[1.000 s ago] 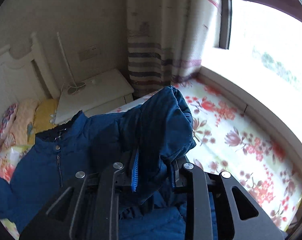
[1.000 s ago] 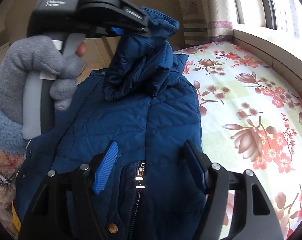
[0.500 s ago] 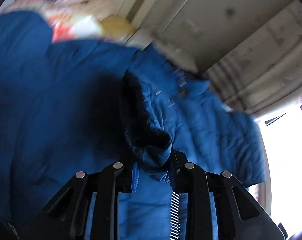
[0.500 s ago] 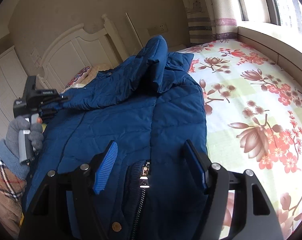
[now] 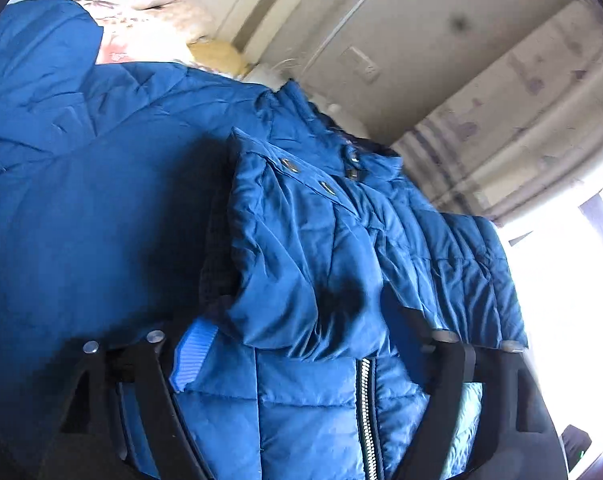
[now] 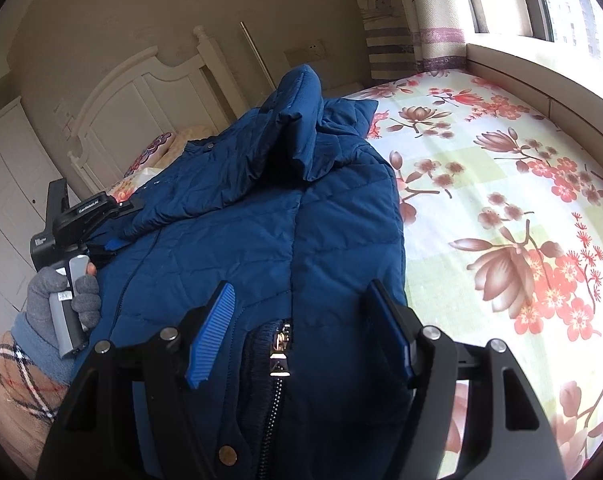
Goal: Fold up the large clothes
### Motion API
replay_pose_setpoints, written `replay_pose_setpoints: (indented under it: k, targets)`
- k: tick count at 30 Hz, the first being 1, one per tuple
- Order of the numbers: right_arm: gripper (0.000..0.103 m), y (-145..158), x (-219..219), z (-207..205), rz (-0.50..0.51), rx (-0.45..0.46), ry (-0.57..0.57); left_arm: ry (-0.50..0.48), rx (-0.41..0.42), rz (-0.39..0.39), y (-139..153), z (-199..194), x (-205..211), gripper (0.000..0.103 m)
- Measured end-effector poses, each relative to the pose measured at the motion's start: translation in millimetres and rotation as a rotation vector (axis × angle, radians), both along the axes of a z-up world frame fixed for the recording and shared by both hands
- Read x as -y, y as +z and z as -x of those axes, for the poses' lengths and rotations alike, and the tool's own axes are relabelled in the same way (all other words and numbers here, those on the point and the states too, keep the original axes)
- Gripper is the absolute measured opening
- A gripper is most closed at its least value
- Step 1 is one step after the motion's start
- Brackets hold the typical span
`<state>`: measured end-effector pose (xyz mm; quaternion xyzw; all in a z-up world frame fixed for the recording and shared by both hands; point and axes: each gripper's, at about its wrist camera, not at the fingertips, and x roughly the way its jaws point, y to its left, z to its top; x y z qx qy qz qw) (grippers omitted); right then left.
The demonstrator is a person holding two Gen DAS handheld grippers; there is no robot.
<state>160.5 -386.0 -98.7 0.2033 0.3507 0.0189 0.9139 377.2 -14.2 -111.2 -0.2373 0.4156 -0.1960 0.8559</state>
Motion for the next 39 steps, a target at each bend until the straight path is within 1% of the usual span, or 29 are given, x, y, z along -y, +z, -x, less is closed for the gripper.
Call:
replay_pose_setpoints:
  k: [2, 4, 6, 7, 8, 10, 11, 12, 13, 14, 15, 17, 18, 19, 22, 24, 26, 28, 29, 30, 31, 32, 33, 34, 36, 37, 38, 39]
  targets:
    - [0.068, 1.3, 4.9, 2.5, -0.020, 0.009, -0.012, -0.003, 0.013, 0.002, -0.1, 1.8, 0.1, 0.079]
    - [0.068, 7.7, 13.3, 8.6, -0.040, 0.035, -0.062, -0.001, 0.035, 0.012, 0.4, 4.8, -1.4, 0.079]
    - [0.068, 16.1, 22.5, 11.2, -0.058, 0.056, -0.110, 0.011, 0.064, 0.054, 2.1, 9.7, -6.8, 0.079]
    - [0.068, 20.6, 26.7, 10.5, -0.056, 0.060, -0.133, 0.016, 0.074, 0.075, 2.6, 11.3, -9.8, 0.079]
    - [0.068, 25.7, 28.6, 6.4, -0.032, 0.054, -0.153, 0.020, 0.078, 0.096, 2.7, 12.1, -12.6, 0.079]
    - [0.067, 34.8, 23.1, -5.0, 0.064, 0.039, -0.162, 0.021, 0.074, 0.131, 2.1, 11.8, -16.5, 0.079]
    - [0.067, 39.4, 15.8, -13.9, 0.142, 0.026, -0.153, 0.021, 0.073, 0.140, 1.9, 11.8, -17.3, 0.079]
    - [0.068, 41.7, 10.2, -21.4, 0.199, 0.014, -0.144, 0.021, 0.075, 0.142, 2.2, 11.6, -16.8, 0.079]
    - [0.068, 43.9, 1.3, -33.5, 0.278, -0.005, -0.124, 0.020, 0.077, 0.143, 2.7, 11.9, -16.3, 0.079]
    - [0.068, 43.7, -6.7, -44.6, 0.333, -0.017, -0.096, 0.019, 0.079, 0.144, 2.9, 12.3, -16.3, 0.079]
    - [0.068, 40.8, -18.0, -61.7, 0.409, -0.044, -0.046, 0.018, 0.080, 0.147, 3.0, 12.6, -16.1, 0.079]
    - [0.068, 28.8, -31.1, -90.4, 0.487, -0.118, 0.008, 0.020, 0.077, 0.156, 1.6, 12.9, -17.4, 0.079]
    - [0.067, 22.8, -33.2, -103.1, 0.488, -0.143, 0.022, 0.022, 0.075, 0.161, 0.7, 12.7, -18.1, 0.079]
    - [0.067, 19.0, -32.5, -116.4, 0.470, -0.147, 0.019, 0.023, 0.073, 0.162, -0.1, 12.5, -18.4, 0.079]
    - [0.067, 14.8, -22.9, -140.9, 0.458, -0.165, -0.045, 0.024, 0.071, 0.145, -0.6, 13.6, -16.9, 0.079]
    - [0.068, 8.9, -16.2, -145.3, 0.426, -0.154, -0.083, 0.020, 0.055, 0.118, -1.0, 10.2, -12.4, 0.079]
    - [0.068, -1.9, -17.2, -143.9, 0.454, -0.159, -0.089, 0.040, 0.007, 0.076, 0.3, 1.7, -7.9, 0.079]
    - [0.068, -0.2, -18.4, -142.2, 0.463, -0.142, -0.095, 0.050, -0.020, 0.047, 4.8, -7.0, -3.7, 0.078]
    - [0.068, -0.3, -18.6, -142.5, 0.466, -0.136, -0.098, 0.051, -0.032, -0.022, 9.4, -13.7, 3.8, 0.073]
    - [0.068, -0.9, -18.3, -143.3, 0.466, -0.137, -0.099, 0.045, -0.046, -0.098, 10.9, -20.0, 11.4, 0.060]
    - [0.068, -0.8, -17.8, -143.7, 0.465, -0.137, -0.102, 0.028, -0.063, -0.157, 10.6, -26.2, 18.6, 0.050]
    - [0.068, -0.7, -18.4, -142.8, 0.465, -0.136, -0.105, 0.010, -0.075, -0.168, 9.4, -31.2, 22.4, 0.044]
    - [0.068, -0.3, -17.2, -142.5, 0.462, -0.132, -0.110, 0.001, -0.071, -0.149, 10.2, -34.2, 21.8, 0.027]
    - [0.068, 0.9, -20.1, -137.4, 0.458, -0.127, -0.112, -0.004, -0.060, -0.139, 13.7, -34.7, 20.3, 0.018]
    - [0.068, 2.0, -16.2, -134.9, 0.434, -0.118, -0.121, -0.012, -0.012, -0.085, 29.6, -29.1, 10.9, 0.017]
    - [0.068, 1.9, -14.0, -135.2, 0.424, -0.118, -0.126, -0.010, 0.022, -0.060, 42.6, -23.6, 5.0, 0.017]
    - [0.069, 1.5, -10.7, -135.9, 0.407, -0.121, -0.129, -0.004, 0.052, -0.053, 52.8, -18.4, 0.1, 0.017]
    - [0.069, 1.1, -7.7, -136.9, 0.391, -0.122, -0.129, 0.013, 0.101, -0.054, 69.4, -10.3, -8.8, 0.016]
